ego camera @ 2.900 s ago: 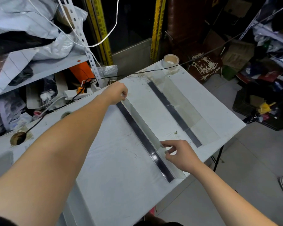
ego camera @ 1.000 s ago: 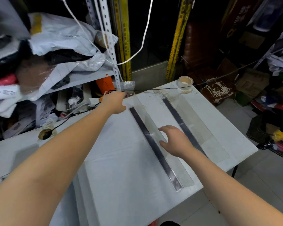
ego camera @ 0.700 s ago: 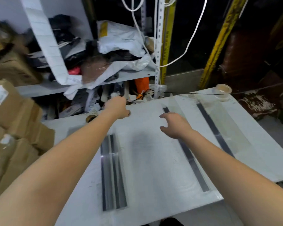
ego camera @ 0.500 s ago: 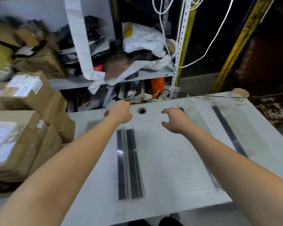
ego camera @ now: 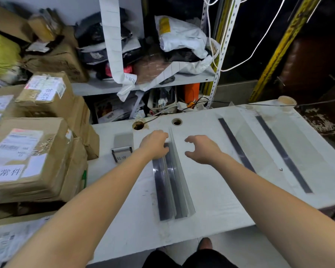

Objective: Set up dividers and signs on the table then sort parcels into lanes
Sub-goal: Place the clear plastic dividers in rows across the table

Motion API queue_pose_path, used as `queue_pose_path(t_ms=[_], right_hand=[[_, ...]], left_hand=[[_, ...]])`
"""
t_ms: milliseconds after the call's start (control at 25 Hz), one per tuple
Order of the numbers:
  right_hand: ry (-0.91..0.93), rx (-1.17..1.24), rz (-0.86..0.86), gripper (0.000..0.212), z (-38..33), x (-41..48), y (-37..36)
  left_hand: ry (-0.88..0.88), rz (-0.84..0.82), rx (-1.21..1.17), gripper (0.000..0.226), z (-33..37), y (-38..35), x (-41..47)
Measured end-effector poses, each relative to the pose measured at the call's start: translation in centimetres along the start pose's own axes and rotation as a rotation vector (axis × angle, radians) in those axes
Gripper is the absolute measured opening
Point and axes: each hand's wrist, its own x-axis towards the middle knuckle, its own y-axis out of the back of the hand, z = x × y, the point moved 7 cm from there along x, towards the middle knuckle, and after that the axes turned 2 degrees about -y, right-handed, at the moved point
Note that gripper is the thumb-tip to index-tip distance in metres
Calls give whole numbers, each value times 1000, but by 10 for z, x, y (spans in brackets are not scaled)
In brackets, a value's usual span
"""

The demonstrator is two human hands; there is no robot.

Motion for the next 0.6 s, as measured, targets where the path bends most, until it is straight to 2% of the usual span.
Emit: queue_pose_path(t_ms=[160,280,480,600], right_hand=[[-27,102,-84,61,7,-13,-36],[-37,188,-160,66,15,-18,-58],[-106,355,-205,56,34,-25,-74],[-153,420,-259,56,41,-32,-82]], left_hand=[[-156,-11,-61,51,13,-11,1],[-303,-47,-23,54,24,-24,-1],[-384,-18,54,31,25,-30,5],[-443,-67,133,18,27,-35,13]])
